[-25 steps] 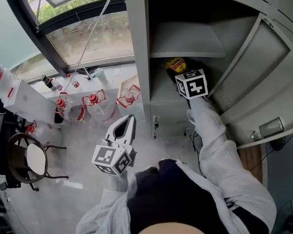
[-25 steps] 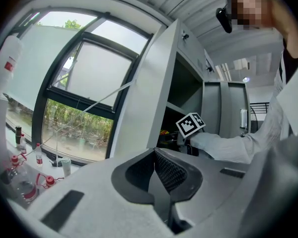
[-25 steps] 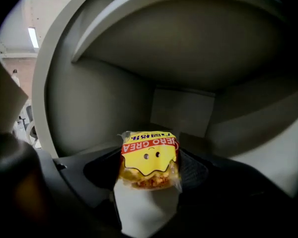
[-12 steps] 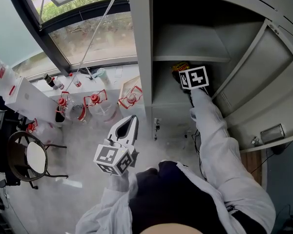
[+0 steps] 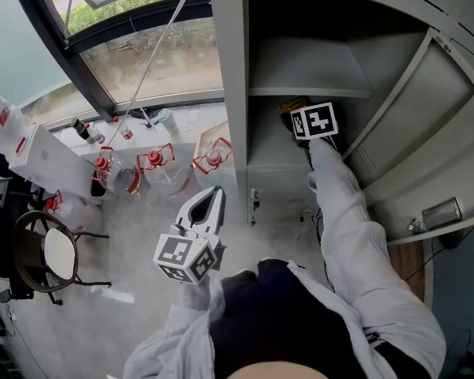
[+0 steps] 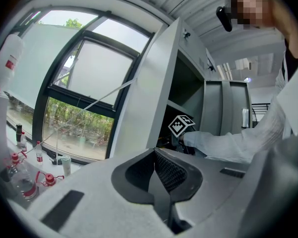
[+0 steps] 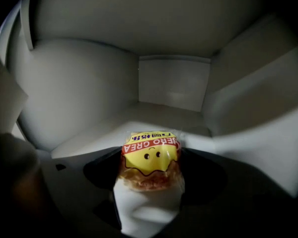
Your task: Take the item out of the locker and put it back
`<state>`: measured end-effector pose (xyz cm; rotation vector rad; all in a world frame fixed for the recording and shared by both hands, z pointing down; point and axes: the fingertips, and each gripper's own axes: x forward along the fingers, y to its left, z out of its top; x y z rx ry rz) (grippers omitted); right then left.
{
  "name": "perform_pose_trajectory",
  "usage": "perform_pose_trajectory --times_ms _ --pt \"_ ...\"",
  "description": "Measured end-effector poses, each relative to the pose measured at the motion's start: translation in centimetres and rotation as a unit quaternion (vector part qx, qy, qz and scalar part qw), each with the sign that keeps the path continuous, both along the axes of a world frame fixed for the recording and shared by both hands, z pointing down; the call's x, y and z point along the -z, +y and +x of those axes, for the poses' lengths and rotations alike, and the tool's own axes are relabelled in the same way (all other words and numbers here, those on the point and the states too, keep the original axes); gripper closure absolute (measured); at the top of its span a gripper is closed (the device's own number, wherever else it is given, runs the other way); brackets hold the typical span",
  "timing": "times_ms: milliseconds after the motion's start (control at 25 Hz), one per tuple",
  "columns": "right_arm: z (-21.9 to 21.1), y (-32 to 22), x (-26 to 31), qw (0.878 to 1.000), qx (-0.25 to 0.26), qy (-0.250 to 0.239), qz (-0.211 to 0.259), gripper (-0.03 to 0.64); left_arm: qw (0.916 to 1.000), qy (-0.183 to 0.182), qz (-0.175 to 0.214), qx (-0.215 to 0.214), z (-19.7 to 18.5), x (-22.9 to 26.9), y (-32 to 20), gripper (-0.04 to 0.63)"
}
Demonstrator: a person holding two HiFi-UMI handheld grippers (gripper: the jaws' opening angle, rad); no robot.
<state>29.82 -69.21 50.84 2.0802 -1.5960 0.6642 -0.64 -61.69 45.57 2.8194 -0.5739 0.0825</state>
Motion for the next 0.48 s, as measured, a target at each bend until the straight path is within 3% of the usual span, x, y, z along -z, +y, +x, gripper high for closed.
perform_pose_trajectory --times_ms 200,360,480 --pt "0.5 0.3 0.2 1.000 -0.016 -0.001 0.005 0.263 1.0000 0.000 0.000 0.003 -0.4 0.0 0.2 0.589" --pt "1.0 1.1 1.5 0.998 -0.041 0.015 0.047 0.160 1.0000 0.001 0.000 0.001 -0.6 0.1 0.4 0.589" --pt "0.5 1.9 2.6 0.996 -0.040 0.038 0.066 0.129 1.0000 0.001 0.000 -0.005 -0.7 0.2 0.6 0.589"
